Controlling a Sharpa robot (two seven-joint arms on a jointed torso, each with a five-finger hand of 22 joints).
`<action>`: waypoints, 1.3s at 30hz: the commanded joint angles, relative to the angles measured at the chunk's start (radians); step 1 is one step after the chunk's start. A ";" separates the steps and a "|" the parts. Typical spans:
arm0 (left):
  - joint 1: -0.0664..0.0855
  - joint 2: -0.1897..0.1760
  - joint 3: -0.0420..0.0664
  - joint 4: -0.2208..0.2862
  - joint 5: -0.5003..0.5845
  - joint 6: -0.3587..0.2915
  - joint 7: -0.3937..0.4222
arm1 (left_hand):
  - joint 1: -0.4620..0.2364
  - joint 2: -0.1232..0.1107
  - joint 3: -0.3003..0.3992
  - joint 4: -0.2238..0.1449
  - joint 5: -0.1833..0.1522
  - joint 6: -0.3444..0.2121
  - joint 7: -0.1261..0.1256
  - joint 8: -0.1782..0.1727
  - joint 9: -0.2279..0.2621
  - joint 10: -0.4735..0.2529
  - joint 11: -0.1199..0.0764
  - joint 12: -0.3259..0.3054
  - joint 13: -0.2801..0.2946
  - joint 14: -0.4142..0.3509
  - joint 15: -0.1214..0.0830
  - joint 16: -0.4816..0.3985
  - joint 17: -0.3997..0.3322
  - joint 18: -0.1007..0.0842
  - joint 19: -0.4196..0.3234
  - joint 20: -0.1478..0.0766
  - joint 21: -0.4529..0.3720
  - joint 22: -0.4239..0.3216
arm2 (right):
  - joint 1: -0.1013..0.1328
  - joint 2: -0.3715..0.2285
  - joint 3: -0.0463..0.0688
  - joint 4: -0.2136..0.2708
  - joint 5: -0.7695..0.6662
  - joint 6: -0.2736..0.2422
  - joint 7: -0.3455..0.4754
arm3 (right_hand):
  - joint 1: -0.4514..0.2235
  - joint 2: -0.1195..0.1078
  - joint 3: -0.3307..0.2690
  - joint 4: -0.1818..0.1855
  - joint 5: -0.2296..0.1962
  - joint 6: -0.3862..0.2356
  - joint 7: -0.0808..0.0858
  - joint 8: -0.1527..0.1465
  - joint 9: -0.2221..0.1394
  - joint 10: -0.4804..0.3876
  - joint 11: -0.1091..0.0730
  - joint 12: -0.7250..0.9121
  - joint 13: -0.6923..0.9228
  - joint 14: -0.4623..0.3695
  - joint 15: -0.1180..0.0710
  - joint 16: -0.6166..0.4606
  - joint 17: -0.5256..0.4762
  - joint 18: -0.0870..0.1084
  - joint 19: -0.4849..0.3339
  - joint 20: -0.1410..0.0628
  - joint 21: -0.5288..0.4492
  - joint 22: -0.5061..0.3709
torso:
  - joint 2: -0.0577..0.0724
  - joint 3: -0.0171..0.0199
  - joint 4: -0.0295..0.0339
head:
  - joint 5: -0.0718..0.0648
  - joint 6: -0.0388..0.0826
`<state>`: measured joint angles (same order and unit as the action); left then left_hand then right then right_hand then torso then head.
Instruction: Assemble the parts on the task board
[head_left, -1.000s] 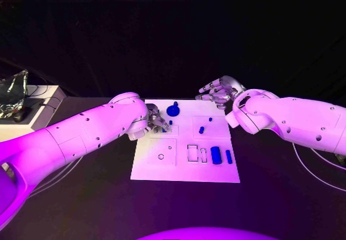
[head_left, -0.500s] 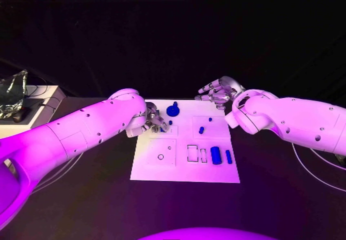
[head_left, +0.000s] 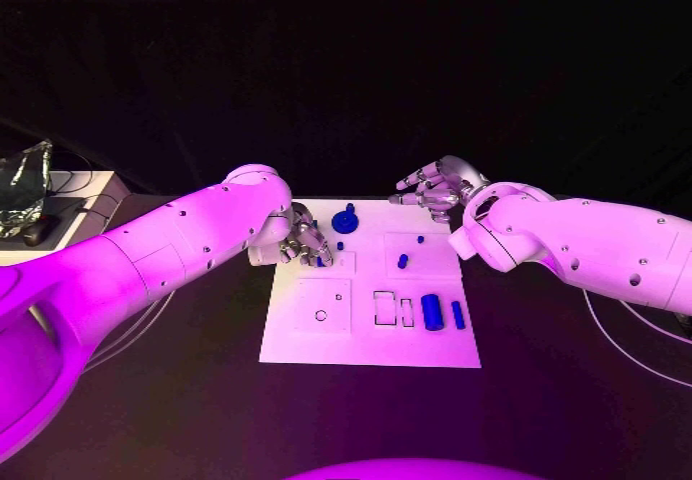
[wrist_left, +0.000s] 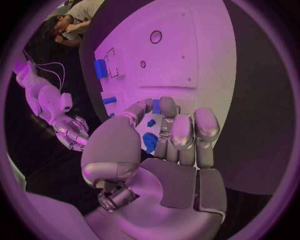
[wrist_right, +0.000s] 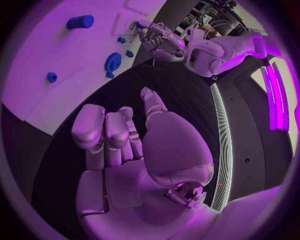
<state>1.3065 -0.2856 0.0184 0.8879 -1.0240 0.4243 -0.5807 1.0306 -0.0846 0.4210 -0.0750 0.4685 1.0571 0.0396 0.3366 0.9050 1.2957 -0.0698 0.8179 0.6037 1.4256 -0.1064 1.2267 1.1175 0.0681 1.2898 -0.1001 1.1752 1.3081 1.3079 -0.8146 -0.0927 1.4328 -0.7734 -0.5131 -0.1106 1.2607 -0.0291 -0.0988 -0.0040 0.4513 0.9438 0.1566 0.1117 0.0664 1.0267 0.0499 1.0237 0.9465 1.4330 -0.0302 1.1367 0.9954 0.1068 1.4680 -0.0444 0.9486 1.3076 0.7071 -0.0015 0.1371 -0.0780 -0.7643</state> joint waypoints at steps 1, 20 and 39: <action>-0.003 0.007 -0.002 -0.009 0.028 0.045 -0.002 | 0.089 0.071 0.028 -0.024 0.005 0.062 -0.051 -0.010 0.088 -0.003 -0.004 -0.004 -0.001 0.004 0.004 0.000 0.004 -0.014 0.003 0.000 0.000 0.008 | 0.000 0.002 0.000 0.000 -0.008 0.013 0.004 | -0.010 0.000 0.001 -0.001 0.005 0.001 0.006 -0.003 0.000 -0.007 0.001 0.003 0.000 0.004 0.000 -0.005 -0.001 0.012 0.040 0.001 -0.007 0.122 | 0.002 0.0002 0.0000 | 0.000 -0.001; 0.003 0.024 -0.002 -0.020 0.022 -0.016 -0.011 | 0.089 0.072 0.026 -0.016 0.004 0.071 -0.051 -0.026 0.100 0.001 -0.006 -0.005 0.003 0.006 0.001 0.001 0.010 -0.013 0.011 0.000 0.003 0.019 | 0.000 0.007 0.000 -0.004 -0.009 0.014 0.004 | -0.009 0.000 0.001 -0.002 0.006 0.001 0.006 -0.003 0.001 -0.007 0.001 0.003 0.000 0.004 0.000 -0.005 -0.001 0.012 0.040 0.001 -0.008 0.122 | 0.000 0.0021 0.0006 | 0.001 -0.004; 0.003 0.039 -0.002 -0.036 0.005 0.003 -0.046 | 0.102 0.084 -0.022 -0.027 -0.001 0.072 -0.049 -0.041 0.102 -0.001 -0.004 -0.012 0.012 0.005 0.003 -0.001 0.009 -0.010 0.011 0.005 -0.009 0.023 | -0.001 0.008 0.000 -0.005 -0.010 0.016 0.004 | -0.009 0.000 0.002 -0.003 0.006 0.000 0.006 -0.003 0.000 -0.008 0.001 0.002 -0.001 0.004 0.000 -0.006 -0.002 0.012 0.040 0.001 -0.008 0.122 | 0.001 0.0021 0.0000 | 0.007 0.000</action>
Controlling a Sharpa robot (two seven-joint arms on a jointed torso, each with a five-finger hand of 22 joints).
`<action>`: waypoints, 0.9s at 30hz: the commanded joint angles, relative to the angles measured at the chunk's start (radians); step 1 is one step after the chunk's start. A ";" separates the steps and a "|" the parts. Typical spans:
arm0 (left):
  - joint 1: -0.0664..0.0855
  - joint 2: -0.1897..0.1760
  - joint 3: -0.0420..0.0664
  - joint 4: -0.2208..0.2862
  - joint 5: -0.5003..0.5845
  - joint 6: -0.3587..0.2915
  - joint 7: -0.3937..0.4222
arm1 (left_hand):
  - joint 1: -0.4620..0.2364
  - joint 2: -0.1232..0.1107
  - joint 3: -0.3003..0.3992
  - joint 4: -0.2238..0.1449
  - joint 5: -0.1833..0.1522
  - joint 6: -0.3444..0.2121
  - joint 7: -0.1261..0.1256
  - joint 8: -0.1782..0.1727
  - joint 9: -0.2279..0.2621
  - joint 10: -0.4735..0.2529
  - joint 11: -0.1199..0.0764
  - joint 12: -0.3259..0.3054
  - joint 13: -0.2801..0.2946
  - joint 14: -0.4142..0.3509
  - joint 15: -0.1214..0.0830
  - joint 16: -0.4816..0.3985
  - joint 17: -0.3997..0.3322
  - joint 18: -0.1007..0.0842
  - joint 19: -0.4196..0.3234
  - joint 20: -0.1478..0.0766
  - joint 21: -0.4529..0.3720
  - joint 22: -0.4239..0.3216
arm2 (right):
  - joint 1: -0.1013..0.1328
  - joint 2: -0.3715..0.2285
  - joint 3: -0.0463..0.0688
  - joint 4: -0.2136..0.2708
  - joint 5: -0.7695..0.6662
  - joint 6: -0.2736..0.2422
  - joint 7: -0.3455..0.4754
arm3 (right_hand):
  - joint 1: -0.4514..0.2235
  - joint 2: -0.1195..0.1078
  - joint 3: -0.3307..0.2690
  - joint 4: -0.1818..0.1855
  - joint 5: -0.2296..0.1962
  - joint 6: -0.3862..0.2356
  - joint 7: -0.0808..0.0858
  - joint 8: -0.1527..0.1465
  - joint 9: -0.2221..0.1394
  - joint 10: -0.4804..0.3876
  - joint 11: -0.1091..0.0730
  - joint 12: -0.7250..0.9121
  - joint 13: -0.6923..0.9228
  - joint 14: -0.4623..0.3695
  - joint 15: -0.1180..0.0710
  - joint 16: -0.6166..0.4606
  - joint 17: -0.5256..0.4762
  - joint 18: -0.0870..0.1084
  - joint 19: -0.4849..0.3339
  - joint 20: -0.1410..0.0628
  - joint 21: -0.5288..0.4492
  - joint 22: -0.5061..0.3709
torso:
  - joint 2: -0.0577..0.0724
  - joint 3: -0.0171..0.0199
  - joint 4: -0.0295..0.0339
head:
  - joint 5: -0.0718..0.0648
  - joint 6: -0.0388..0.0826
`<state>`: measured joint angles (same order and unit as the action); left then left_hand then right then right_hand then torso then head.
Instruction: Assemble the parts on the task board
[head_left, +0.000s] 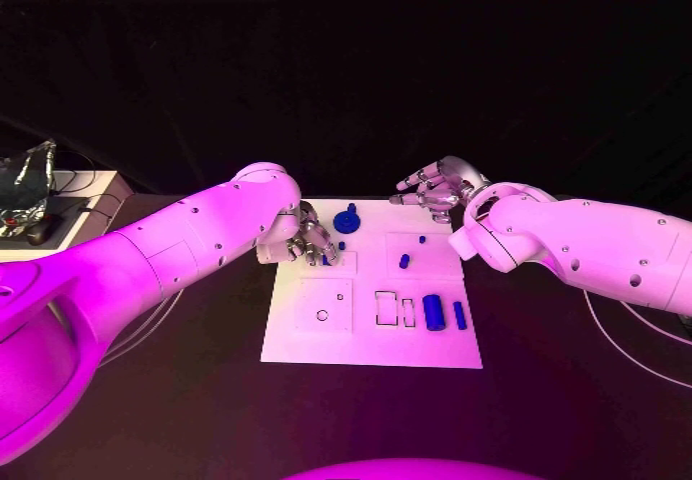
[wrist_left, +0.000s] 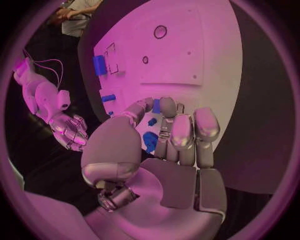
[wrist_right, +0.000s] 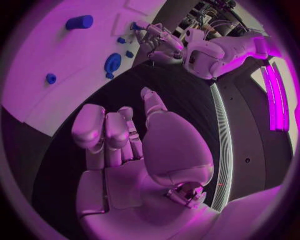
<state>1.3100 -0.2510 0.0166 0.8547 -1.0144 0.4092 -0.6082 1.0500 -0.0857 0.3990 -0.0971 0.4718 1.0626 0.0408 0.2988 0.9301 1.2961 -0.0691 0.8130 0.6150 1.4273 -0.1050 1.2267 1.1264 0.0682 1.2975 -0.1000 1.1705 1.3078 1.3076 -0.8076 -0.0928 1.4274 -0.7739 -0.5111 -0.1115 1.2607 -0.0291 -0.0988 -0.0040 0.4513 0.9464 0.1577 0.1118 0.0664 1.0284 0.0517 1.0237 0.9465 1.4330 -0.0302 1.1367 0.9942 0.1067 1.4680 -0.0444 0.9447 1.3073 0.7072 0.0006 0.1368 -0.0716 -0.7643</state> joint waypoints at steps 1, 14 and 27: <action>0.000 0.005 -0.001 -0.004 -0.004 0.019 -0.019 | 0.083 0.086 0.000 -0.004 -0.004 0.067 -0.050 -0.004 0.077 -0.001 -0.005 -0.007 0.001 0.004 0.001 -0.001 0.001 -0.010 0.003 0.005 -0.004 0.023 | -0.001 0.001 0.000 0.001 -0.009 0.014 0.005 | -0.009 0.000 0.002 -0.003 0.006 -0.002 0.005 -0.003 0.000 -0.010 0.000 0.002 -0.001 0.004 0.000 -0.006 -0.001 0.012 0.040 0.001 -0.004 0.122 | 0.000 0.0001 0.0001 | 0.001 0.000; 0.000 0.006 -0.001 -0.016 -0.005 0.034 -0.023 | 0.085 0.088 -0.001 -0.007 -0.002 0.067 -0.050 -0.005 0.078 -0.001 -0.005 -0.008 0.002 0.004 0.001 -0.001 0.002 -0.010 0.004 0.005 -0.005 0.025 | -0.001 0.001 0.000 0.001 -0.010 0.014 0.004 | -0.009 0.000 0.002 -0.003 0.006 -0.002 0.005 -0.003 0.000 -0.010 0.000 0.002 -0.001 0.004 0.000 -0.006 -0.001 0.012 0.040 0.001 -0.004 0.122 | 0.001 0.0003 0.0004 | 0.001 -0.001; 0.000 0.008 -0.001 -0.020 0.001 0.029 -0.023 | 0.079 0.091 -0.002 -0.004 -0.004 0.066 -0.050 -0.005 0.080 -0.001 -0.004 -0.007 0.004 0.004 0.001 -0.001 0.002 -0.010 0.004 0.005 -0.007 0.026 | -0.001 0.001 0.000 0.001 -0.010 0.014 0.004 | -0.009 0.000 0.002 -0.003 0.006 -0.002 0.005 -0.003 0.000 -0.010 0.000 0.002 -0.001 0.004 0.000 -0.006 -0.001 0.012 0.040 0.001 -0.004 0.122 | 0.001 -0.0002 0.0006 | 0.001 -0.001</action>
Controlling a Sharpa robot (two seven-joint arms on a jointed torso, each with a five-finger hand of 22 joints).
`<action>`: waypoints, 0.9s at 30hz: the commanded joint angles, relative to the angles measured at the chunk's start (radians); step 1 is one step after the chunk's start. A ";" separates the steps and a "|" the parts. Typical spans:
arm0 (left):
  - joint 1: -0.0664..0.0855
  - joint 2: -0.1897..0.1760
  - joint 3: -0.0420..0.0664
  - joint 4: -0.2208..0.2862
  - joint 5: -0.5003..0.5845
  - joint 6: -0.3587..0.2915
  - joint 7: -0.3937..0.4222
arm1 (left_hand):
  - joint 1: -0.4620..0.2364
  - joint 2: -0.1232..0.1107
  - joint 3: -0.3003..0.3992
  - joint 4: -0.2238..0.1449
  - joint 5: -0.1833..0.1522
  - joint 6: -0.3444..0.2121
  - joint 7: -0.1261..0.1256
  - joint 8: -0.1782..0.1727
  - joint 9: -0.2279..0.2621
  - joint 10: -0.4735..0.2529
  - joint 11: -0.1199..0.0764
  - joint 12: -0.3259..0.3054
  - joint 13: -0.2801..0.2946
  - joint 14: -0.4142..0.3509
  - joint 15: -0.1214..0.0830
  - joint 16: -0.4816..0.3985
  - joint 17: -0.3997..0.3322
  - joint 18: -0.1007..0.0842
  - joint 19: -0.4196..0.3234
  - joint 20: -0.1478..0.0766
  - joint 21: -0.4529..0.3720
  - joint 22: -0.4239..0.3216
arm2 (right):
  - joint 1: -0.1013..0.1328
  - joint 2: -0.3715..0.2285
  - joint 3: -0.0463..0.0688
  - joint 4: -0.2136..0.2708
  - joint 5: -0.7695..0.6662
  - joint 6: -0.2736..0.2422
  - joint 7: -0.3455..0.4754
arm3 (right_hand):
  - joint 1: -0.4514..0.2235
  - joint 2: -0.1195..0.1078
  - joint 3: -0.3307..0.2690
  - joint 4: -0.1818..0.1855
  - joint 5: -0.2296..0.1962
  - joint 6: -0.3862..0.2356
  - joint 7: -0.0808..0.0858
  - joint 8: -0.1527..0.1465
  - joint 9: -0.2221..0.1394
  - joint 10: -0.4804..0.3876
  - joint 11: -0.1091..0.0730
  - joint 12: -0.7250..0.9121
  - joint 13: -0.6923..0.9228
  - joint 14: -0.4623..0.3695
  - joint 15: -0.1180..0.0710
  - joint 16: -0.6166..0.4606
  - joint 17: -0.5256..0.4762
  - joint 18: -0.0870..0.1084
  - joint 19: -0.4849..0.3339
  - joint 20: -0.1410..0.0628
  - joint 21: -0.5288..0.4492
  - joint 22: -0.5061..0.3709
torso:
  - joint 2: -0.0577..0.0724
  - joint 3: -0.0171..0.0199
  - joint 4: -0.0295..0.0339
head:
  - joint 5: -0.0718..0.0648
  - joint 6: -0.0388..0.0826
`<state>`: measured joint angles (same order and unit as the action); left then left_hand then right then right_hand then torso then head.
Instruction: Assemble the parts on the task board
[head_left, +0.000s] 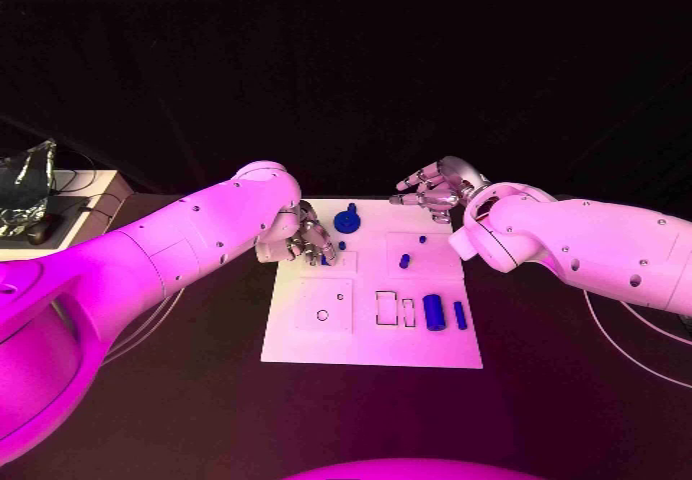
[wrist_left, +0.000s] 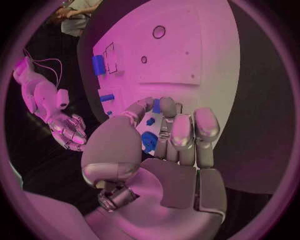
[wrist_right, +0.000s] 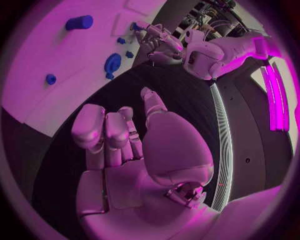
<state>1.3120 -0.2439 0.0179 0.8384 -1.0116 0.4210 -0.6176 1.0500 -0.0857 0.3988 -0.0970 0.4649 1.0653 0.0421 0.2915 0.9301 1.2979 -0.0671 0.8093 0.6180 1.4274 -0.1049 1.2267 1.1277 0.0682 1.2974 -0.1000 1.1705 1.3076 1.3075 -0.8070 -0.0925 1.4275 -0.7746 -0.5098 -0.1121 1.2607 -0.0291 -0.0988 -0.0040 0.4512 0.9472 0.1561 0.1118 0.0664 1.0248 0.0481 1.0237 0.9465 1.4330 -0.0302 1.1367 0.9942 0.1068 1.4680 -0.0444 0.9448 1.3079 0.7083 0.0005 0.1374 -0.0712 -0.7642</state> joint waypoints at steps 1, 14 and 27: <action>-0.002 0.002 -0.002 -0.005 0.001 0.015 -0.014 | 0.078 0.091 -0.003 -0.003 0.003 0.064 -0.052 0.003 0.080 -0.003 -0.006 -0.003 0.002 0.004 0.001 -0.001 0.001 -0.010 0.004 0.005 -0.007 0.026 | 0.000 0.001 0.000 0.001 -0.009 0.012 0.005 | -0.009 0.000 0.002 -0.003 0.006 -0.003 0.007 -0.003 0.000 -0.006 0.003 0.002 -0.001 0.004 0.000 -0.006 -0.001 0.012 0.040 0.001 -0.004 0.121 | 0.000 -0.0001 0.0001 | 0.001 -0.001; -0.003 0.004 -0.002 -0.009 0.018 0.002 -0.015 | 0.066 0.089 -0.191 0.070 0.002 0.069 -0.063 0.001 0.077 -0.005 -0.011 0.000 0.009 0.004 -0.002 -0.003 0.000 -0.014 0.006 -0.002 -0.017 0.030 | 0.000 0.000 0.000 0.002 -0.010 0.012 0.005 | -0.009 0.000 0.002 -0.003 0.006 -0.003 0.007 -0.003 0.000 -0.006 0.003 0.002 -0.001 0.004 0.000 -0.006 -0.001 0.012 0.040 0.001 -0.004 0.121 | -0.001 -0.0002 0.0003 | 0.001 -0.002; -0.003 0.002 -0.002 -0.009 0.017 -0.021 -0.011 | 0.096 0.122 -0.363 0.137 0.002 0.074 -0.066 0.003 0.075 -0.005 -0.011 0.003 0.010 0.004 -0.003 -0.001 -0.001 -0.016 0.010 -0.003 -0.023 0.039 | 0.000 -0.002 0.000 0.002 -0.010 0.013 0.005 | -0.009 -0.001 0.003 -0.005 0.007 -0.004 0.007 -0.003 0.001 -0.007 0.003 0.001 -0.003 0.004 0.000 -0.007 -0.002 0.012 0.040 0.001 -0.005 0.121 | 0.000 0.0002 -0.0004 | 0.002 -0.002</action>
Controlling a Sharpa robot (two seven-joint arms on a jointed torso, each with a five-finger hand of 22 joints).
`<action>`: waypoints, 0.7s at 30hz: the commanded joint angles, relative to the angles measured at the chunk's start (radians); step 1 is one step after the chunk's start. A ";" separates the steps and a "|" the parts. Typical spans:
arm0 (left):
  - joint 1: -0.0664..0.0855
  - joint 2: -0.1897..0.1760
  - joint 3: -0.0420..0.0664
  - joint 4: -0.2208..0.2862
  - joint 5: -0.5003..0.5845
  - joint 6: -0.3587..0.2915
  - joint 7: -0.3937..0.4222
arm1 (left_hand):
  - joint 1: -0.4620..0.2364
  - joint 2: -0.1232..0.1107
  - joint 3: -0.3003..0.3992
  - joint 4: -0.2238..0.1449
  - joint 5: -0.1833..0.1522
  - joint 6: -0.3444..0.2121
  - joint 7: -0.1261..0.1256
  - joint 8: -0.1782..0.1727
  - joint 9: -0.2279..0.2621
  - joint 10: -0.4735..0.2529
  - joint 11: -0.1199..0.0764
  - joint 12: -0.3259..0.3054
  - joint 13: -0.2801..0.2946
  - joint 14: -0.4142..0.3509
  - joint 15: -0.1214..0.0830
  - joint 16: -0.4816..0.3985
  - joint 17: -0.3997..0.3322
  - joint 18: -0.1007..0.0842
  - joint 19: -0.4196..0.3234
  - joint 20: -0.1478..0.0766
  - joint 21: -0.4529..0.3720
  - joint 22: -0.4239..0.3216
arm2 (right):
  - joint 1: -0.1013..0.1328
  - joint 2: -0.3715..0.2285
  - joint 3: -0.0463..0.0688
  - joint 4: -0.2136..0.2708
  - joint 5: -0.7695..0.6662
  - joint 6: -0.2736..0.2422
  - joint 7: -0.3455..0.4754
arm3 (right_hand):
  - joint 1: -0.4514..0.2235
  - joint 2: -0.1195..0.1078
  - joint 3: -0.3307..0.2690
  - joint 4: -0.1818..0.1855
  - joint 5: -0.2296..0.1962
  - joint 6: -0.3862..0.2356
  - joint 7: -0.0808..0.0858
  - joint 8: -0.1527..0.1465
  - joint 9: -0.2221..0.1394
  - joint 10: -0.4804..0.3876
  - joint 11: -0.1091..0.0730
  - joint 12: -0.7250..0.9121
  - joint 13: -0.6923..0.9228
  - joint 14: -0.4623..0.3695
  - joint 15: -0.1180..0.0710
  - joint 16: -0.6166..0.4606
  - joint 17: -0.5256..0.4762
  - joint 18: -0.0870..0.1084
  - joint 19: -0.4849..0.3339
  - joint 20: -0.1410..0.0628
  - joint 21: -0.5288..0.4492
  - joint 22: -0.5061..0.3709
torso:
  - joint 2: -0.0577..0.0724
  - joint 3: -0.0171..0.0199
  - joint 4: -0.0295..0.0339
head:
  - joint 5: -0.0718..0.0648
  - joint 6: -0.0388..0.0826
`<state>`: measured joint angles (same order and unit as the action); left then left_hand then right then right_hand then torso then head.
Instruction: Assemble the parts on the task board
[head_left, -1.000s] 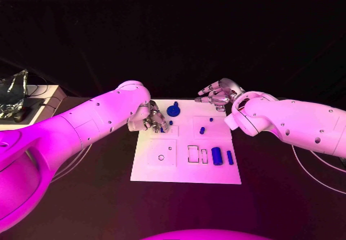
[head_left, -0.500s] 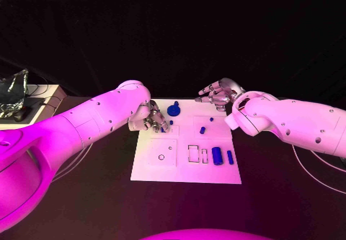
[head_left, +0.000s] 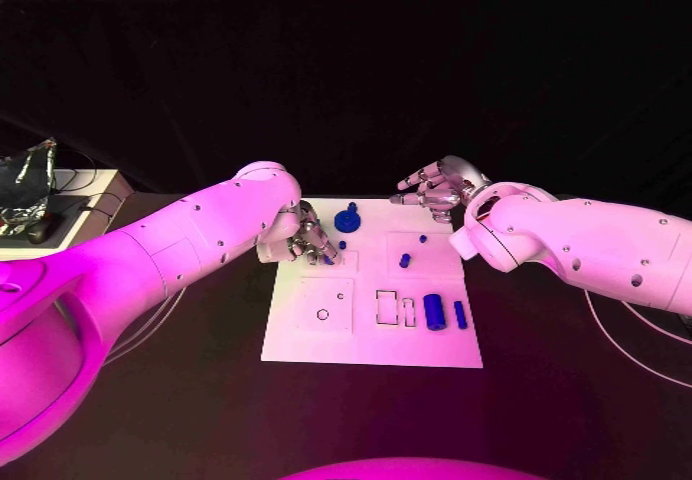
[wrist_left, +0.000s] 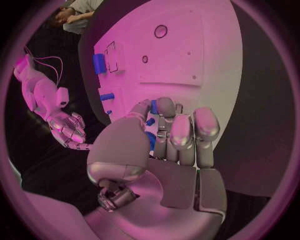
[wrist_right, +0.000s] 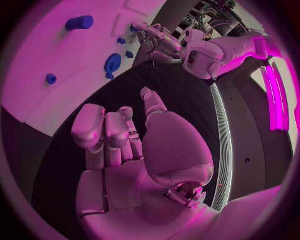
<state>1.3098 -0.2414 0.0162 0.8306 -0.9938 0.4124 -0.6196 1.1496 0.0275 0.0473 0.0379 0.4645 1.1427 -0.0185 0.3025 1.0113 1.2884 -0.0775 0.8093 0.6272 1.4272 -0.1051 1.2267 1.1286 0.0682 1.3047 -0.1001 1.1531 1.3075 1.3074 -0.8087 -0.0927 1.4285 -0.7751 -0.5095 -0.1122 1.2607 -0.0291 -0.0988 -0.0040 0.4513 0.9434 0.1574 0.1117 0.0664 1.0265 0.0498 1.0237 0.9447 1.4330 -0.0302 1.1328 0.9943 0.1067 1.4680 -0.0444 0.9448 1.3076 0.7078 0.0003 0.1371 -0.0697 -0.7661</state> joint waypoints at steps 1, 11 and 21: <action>-0.001 -0.001 -0.001 -0.001 -0.001 -0.014 -0.008 | -0.004 0.009 -0.011 0.002 0.003 -0.004 -0.006 -0.008 -0.006 0.004 -0.001 0.003 0.001 0.004 -0.003 -0.001 -0.002 -0.016 0.003 -0.003 -0.005 0.039 | 0.000 -0.001 0.000 0.001 -0.010 0.013 0.006 | -0.009 -0.001 0.003 -0.005 0.007 0.000 0.006 -0.003 0.001 -0.009 0.002 0.001 -0.001 0.004 0.000 -0.003 -0.002 0.012 0.040 0.001 -0.005 0.122 | 0.000 0.0004 -0.0002 | 0.000 0.001; -0.001 -0.007 0.000 0.004 -0.005 -0.029 -0.006 | 0.000 0.010 -0.037 0.015 0.002 -0.003 -0.006 -0.006 -0.006 0.005 -0.002 0.004 0.000 0.004 -0.003 -0.001 -0.003 -0.015 0.003 -0.002 -0.009 0.041 | -0.001 -0.002 0.000 0.001 -0.010 0.015 0.005 | -0.009 -0.001 0.003 -0.005 0.007 0.000 0.006 -0.003 0.001 -0.009 0.002 0.001 -0.001 0.004 0.000 -0.003 -0.002 0.012 0.040 0.001 -0.005 0.122 | 0.001 0.0013 -0.0004 | 0.000 0.002; -0.001 -0.012 0.000 0.011 -0.006 -0.034 0.000 | 0.010 0.015 -0.120 0.034 -0.001 -0.001 -0.006 -0.005 -0.006 0.003 0.000 0.005 -0.001 0.003 -0.002 -0.003 -0.006 -0.015 0.004 -0.001 -0.014 0.046 | -0.002 -0.003 0.000 0.000 -0.010 0.016 0.005 | -0.008 -0.001 0.003 -0.007 0.006 0.000 0.006 -0.003 0.001 -0.009 0.002 0.000 -0.002 0.003 0.000 -0.005 -0.003 0.013 0.039 0.001 -0.007 0.121 | 0.000 0.0008 0.0004 | -0.002 0.002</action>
<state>1.3097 -0.2529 0.0162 0.8400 -0.9940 0.3947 -0.6196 1.1615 0.0391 -0.0677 0.0711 0.4645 1.1433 -0.0232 0.2981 1.0060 1.2866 -0.0791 0.8093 0.6269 1.4272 -0.1051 1.2267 1.1243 0.0681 1.3046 -0.1002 1.1423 1.3074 1.3063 -0.8113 -0.0929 1.4279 -0.7758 -0.5080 -0.1124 1.2607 -0.0291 -0.0958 -0.0070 0.4512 0.9450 0.1589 0.1118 0.0664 1.0235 0.0536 1.0237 0.9438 1.4330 -0.0301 1.1328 0.9925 0.1067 1.4680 -0.0444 0.9409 1.3074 0.7082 0.0011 0.1371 -0.0710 -0.7643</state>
